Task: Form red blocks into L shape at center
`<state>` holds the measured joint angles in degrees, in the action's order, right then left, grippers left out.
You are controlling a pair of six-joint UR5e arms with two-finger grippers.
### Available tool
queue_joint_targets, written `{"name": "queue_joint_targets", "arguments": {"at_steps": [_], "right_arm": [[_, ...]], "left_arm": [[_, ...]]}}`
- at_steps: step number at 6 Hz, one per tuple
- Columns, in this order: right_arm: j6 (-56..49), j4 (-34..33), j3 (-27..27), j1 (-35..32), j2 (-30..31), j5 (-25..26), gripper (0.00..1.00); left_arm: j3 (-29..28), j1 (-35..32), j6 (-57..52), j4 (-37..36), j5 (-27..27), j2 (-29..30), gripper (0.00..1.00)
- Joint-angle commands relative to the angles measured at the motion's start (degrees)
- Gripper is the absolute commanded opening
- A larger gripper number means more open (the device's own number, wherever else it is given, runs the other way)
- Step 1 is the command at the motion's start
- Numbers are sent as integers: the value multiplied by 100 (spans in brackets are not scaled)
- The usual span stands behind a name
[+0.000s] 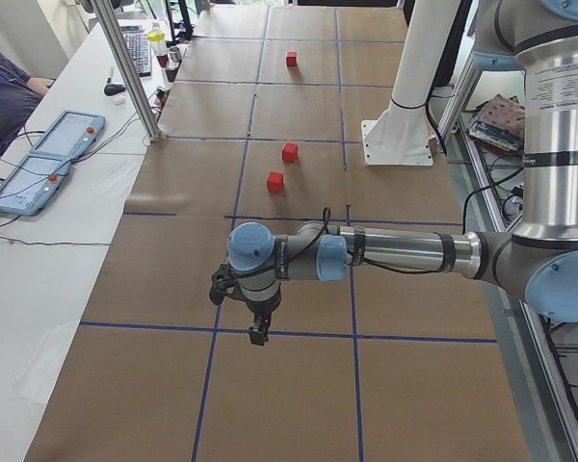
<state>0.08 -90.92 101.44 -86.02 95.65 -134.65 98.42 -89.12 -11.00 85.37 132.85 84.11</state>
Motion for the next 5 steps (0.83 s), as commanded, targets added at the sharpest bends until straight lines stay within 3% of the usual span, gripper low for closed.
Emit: {"name": "queue_joint_targets", "arguments": {"at_steps": [1, 3, 5], "right_arm": [[489, 737, 95, 819, -29, 9, 100], [2416, 1844, 78, 1751, -46, 122, 100], [3785, 2402, 52, 2578, -99, 735, 100]], "left_arm": [[2, 0, 2, -3, 4, 0, 100], [2, 0, 2, -3, 12, 0, 100], [2, 0, 2, -3, 12, 0, 100]]}}
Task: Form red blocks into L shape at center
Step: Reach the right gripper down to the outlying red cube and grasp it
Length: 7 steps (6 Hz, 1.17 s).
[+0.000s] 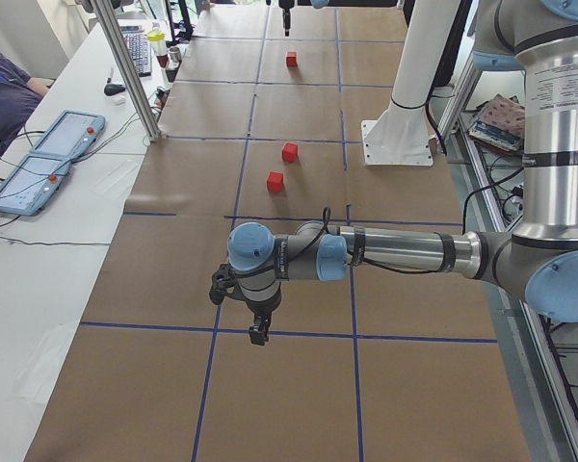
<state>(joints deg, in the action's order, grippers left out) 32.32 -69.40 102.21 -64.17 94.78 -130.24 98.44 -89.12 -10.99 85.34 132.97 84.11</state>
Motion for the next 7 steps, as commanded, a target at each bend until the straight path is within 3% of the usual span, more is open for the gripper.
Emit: {"name": "queue_joint_targets", "arguments": {"at_steps": [1, 6, 7], "right_arm": [[548, 243, -52, 527, -4, 402, 100], [408, 243, -770, 1196, -309, 693, 100], [398, 243, -808, 1214, -329, 702, 86]], "left_arm": [[0, 0, 9, 0, 1, 0, 100], [-9, 0, 9, 0, 1, -18, 100], [-9, 0, 9, 0, 1, -18, 100]]}}
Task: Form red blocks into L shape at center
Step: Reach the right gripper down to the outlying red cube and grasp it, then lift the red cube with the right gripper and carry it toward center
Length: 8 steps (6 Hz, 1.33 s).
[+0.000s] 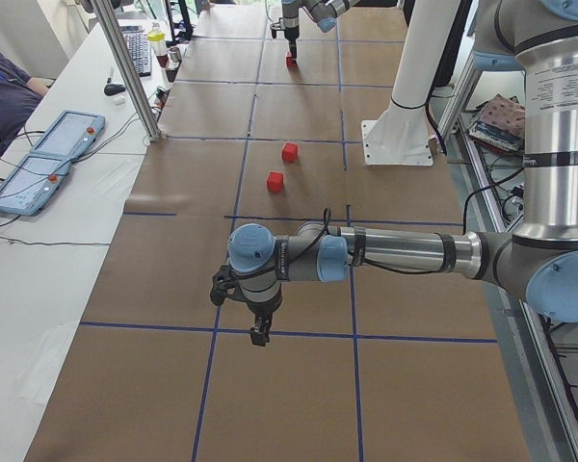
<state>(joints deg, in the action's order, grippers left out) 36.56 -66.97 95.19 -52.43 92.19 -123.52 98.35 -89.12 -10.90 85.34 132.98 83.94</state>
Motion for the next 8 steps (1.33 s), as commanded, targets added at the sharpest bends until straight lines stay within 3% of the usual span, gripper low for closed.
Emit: {"name": "queue_joint_targets", "arguments": {"at_steps": [1, 2, 3, 4, 6, 8], "right_arm": [[-35, -9, -97, 31, -61, 13, 21], [-26, -17, 25, 14, -61, 4, 2], [26, -113, 348, 22, -79, -5, 0], [122, -758, 856, 40, -235, -5, 0], [558, -2532, 993, 318, -2029, -14, 0], [1959, -2725, 704, 1108, -3115, 221, 0]], "left_arm": [[0, 0, 0, 0, 0, -1, 100], [0, 0, 0, 0, 0, -1, 100], [9, 0, 0, 9, 0, -1, 100], [9, 9, 0, 9, 0, -1, 100], [9, 0, 0, 9, 9, -1, 100], [0, 0, 0, 9, 9, -1, 100]]}}
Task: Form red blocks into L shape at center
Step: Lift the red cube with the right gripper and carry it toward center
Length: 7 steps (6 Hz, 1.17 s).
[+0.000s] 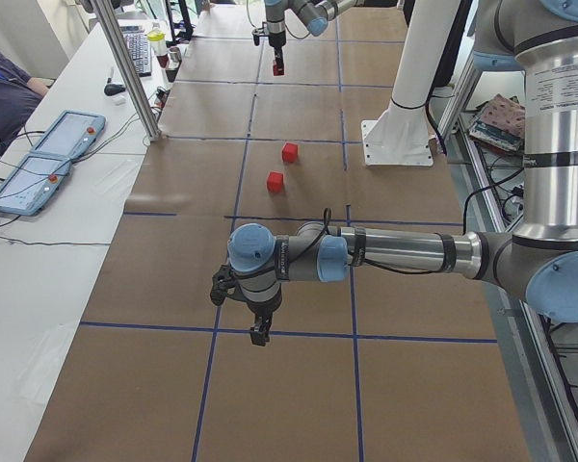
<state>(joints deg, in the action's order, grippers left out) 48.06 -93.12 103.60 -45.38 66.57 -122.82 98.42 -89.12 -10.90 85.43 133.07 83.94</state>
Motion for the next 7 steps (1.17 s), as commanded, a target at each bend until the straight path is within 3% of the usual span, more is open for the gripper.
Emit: {"name": "queue_joint_targets", "arguments": {"at_steps": [1, 3, 5, 6, 7], "right_arm": [[1654, -84, -730, 877, -1331, 667, 0], [2311, -40, -1891, 1450, -2477, 1030, 0], [2822, 915, -2597, 1795, -2604, 1269, 2], [2823, 884, -2626, 1831, -2674, 1278, 4], [2806, 883, -2652, 1901, -2640, 1357, 22]], "left_arm": [[-7, 8, 0, -9, -9, -9, 100], [-24, 8, 0, -9, 0, -9, 100], [-51, 8, 0, -9, 0, -9, 100], [-51, 8, 0, 0, 0, -9, 100], [-51, 8, 0, 0, 0, -9, 100]]}}
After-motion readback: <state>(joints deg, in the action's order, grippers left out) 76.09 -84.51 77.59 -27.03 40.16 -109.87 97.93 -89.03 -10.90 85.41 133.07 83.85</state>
